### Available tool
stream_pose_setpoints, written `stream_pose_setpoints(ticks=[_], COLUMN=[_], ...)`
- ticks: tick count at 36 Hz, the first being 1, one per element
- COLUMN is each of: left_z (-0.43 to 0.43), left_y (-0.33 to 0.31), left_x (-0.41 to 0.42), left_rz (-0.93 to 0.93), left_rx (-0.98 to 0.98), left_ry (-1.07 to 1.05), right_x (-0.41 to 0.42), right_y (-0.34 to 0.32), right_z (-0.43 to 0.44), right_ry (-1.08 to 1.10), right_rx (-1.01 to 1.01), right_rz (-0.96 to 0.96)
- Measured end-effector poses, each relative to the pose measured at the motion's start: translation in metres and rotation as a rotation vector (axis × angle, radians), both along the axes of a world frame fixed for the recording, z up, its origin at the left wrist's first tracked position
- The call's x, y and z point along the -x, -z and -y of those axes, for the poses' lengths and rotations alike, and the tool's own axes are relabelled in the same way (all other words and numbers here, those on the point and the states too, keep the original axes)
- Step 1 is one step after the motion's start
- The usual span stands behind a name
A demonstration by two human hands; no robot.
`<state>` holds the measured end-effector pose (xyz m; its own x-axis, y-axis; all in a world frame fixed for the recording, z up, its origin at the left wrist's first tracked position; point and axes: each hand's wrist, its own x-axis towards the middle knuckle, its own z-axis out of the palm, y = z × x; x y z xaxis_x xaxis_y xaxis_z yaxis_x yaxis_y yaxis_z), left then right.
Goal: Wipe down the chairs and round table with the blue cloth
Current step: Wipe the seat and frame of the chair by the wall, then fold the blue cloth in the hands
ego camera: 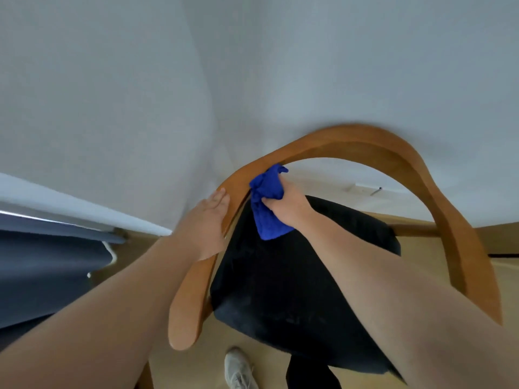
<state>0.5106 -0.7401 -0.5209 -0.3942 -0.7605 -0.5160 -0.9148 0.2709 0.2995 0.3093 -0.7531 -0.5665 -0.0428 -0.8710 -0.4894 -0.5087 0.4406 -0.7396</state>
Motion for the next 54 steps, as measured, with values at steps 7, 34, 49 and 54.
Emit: stream_pose_setpoints(ticks=[7,34,49,54], left_z=[-0.047,-0.236,-0.433,-0.554], left_y=[-0.044,-0.300,-0.344,-0.371], left_x=[-0.035,-0.112,-0.122,-0.130], left_rz=[-0.126,-0.356,-0.170,-0.160], left_rx=[0.094,0.823,1.179,1.214], left_ry=[-0.158,0.029,-0.692,-1.172], right_x=[-0.011,-0.128,-0.231,-0.276], right_y=[-0.048,-0.367,-0.403,-0.414], right_z=[-0.040,-0.175,-0.279,-0.382], right_ry=[0.027,-0.387,-0.979,-1.390], right_rx=[0.020,0.305,-0.092,-0.120], right_rz=[0.056,0.327,0.726,0.728])
